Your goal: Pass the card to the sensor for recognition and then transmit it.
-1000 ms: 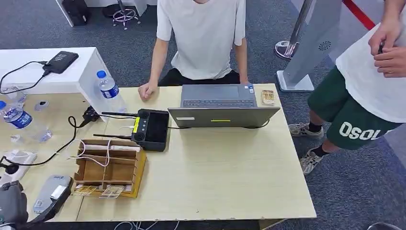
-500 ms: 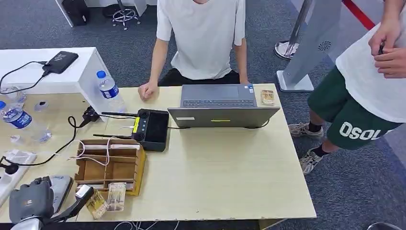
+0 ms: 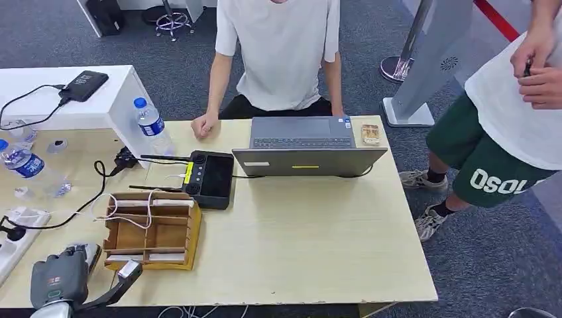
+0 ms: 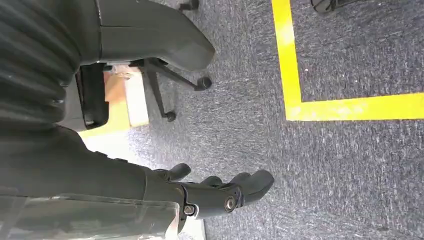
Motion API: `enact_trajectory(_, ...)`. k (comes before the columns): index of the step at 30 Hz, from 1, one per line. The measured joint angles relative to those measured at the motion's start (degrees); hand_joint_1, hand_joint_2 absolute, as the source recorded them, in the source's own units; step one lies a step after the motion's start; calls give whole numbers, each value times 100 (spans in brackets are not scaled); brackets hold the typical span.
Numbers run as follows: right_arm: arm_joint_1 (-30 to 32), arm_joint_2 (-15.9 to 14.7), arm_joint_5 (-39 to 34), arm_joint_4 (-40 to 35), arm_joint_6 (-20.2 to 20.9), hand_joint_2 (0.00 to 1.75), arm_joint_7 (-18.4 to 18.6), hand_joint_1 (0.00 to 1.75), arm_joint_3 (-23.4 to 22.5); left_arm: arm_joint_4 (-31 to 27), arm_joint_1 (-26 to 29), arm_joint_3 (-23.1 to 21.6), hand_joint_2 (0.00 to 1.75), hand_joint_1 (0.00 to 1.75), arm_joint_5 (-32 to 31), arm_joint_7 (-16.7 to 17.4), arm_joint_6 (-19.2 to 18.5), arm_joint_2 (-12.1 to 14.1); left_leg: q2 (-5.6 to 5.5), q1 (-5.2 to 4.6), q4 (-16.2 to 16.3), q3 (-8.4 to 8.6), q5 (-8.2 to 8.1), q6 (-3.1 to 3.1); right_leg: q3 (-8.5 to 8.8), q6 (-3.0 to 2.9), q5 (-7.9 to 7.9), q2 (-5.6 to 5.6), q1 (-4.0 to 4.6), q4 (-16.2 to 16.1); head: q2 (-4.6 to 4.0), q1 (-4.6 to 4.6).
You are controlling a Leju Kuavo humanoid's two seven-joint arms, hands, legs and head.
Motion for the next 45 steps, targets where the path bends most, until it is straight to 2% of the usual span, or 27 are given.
enact_trajectory(6,2,0,28,-2,-4,175,2,0,-4,-521,-6,24,175,175,-2,-280,0,-79,0,0,1,-2,0,0,0,0,0,0,0,0,0,0)
enact_trajectory(14,0,0,90,2,4,175,2,0,-9,-1818,-275,325,175,175,0,-813,-216,-310,-1,0,3,-4,0,1,-1,1,1,-1,0,0,0,0)
enact_trajectory(22,-3,0,103,4,22,175,2,0,-17,-2317,-425,468,175,175,-2,-876,-238,-407,-1,0,3,-4,1,1,-3,1,1,-1,0,1,0,-2)
enact_trajectory(27,-45,0,175,72,37,175,-6,0,-31,-2413,-665,481,175,175,-2,-815,-492,-367,-2,0,3,-5,1,1,-2,1,1,-1,0,1,0,0)
enact_trajectory(31,-144,0,271,223,44,175,-35,0,-103,-2356,-986,481,175,175,0,-603,-713,-194,-2,0,3,-4,2,2,-1,0,3,-2,0,1,0,-2)
enact_trajectory(37,-214,0,304,358,48,175,-52,0,-170,-2177,-1246,481,175,175,0,-494,-769,-18,0,0,5,-3,3,1,-3,0,3,2,0,3,0,2)
enact_trajectory(45,-439,-2,734,861,37,175,-262,0,-512,-1232,-2033,428,175,175,0,-227,-1006,330,-5,1,5,-4,4,0,0,-1,3,-3,1,8,0,-2)
